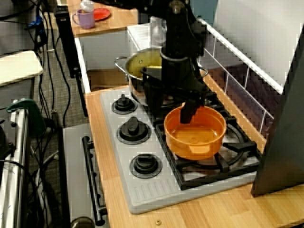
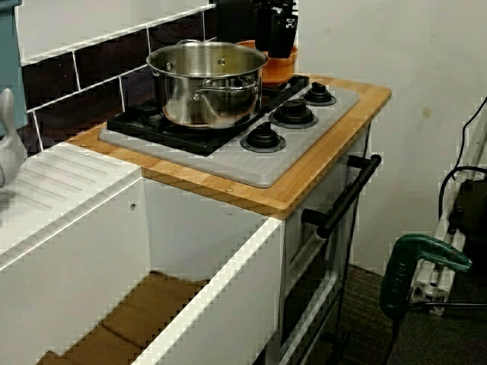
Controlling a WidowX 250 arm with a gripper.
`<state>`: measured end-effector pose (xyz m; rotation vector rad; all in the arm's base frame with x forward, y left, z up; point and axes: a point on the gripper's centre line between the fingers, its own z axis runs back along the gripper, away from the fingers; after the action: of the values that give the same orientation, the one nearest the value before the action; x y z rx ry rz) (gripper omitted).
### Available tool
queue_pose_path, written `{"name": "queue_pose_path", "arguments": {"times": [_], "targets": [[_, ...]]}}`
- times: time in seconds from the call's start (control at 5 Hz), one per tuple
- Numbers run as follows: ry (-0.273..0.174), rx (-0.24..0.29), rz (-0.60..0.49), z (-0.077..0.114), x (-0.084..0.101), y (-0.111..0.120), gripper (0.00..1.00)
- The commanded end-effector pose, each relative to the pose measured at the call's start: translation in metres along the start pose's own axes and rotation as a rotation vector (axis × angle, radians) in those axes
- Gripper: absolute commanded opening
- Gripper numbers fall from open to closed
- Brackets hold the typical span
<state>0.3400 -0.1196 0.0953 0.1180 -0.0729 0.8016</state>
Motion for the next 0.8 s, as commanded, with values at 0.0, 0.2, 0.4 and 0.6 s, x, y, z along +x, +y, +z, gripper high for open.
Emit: {"name": "queue_pose_path", "arguments": {"times": [0.0, 0.2, 0.4, 0.6], "targets": [[-0.041, -0.045, 0.005, 0.0086, 0.0035, -0.0073, 1.0], [-0.03, -0.041, -0.003, 0.0037, 0.0028, -0.0051, 1.0], [-0.039, -0.029, -0.017, 0.0005, 0.0012, -0.0046, 1.0], [-0.033, -0.026, -0.02, -0.001, 0.0019, -0.0023, 1.0]]}}
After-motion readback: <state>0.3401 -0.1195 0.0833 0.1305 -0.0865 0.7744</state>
